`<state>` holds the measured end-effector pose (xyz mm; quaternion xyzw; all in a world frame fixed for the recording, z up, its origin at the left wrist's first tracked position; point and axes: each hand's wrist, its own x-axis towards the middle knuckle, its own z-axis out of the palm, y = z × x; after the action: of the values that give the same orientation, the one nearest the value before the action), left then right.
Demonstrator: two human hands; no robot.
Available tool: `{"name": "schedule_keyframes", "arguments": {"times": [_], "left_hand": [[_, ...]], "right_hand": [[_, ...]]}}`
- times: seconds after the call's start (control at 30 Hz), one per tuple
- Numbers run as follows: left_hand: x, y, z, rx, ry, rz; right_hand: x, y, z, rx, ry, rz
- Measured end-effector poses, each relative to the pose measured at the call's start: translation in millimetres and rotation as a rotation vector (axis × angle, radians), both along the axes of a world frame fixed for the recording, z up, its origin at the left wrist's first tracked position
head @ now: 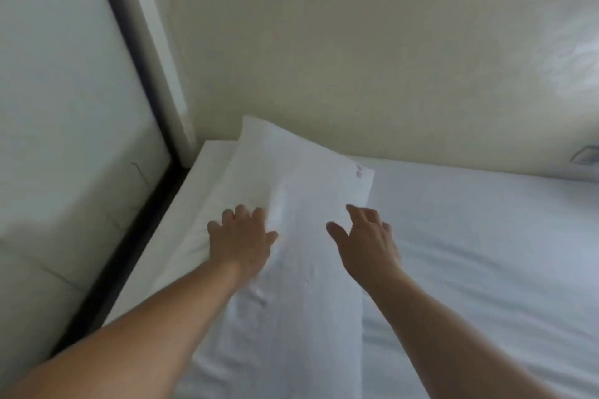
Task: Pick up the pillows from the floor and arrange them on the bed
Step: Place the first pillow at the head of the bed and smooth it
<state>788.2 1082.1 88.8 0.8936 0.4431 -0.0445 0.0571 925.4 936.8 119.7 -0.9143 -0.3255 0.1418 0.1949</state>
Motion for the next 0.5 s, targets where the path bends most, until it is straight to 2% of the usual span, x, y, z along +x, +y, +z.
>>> {"name": "schedule_keyframes", "arguments": {"times": [0.07,0.13,0.27,0.37,0.5], "left_hand": [[-29,28,-29,-0.144,0.1,0.064],[-51,44,-53,-0.298,0.058,0.162],[-53,50,-83,-0.526,-0.074,0.364],[-45,51,-109,-0.517,-0.148,0.433],[-47,73,-131,-0.351,-0.275,0.542]], "right_hand": [[-14,2,-30,-0.078,0.133,-0.027],[-18,12,-49,-0.113,0.202,-0.059],[-13,37,-78,-0.141,0.427,-0.278],[-18,36,-107,-0.133,0.476,-0.378],[-17,41,-133,-0.093,0.463,-0.446]]}}
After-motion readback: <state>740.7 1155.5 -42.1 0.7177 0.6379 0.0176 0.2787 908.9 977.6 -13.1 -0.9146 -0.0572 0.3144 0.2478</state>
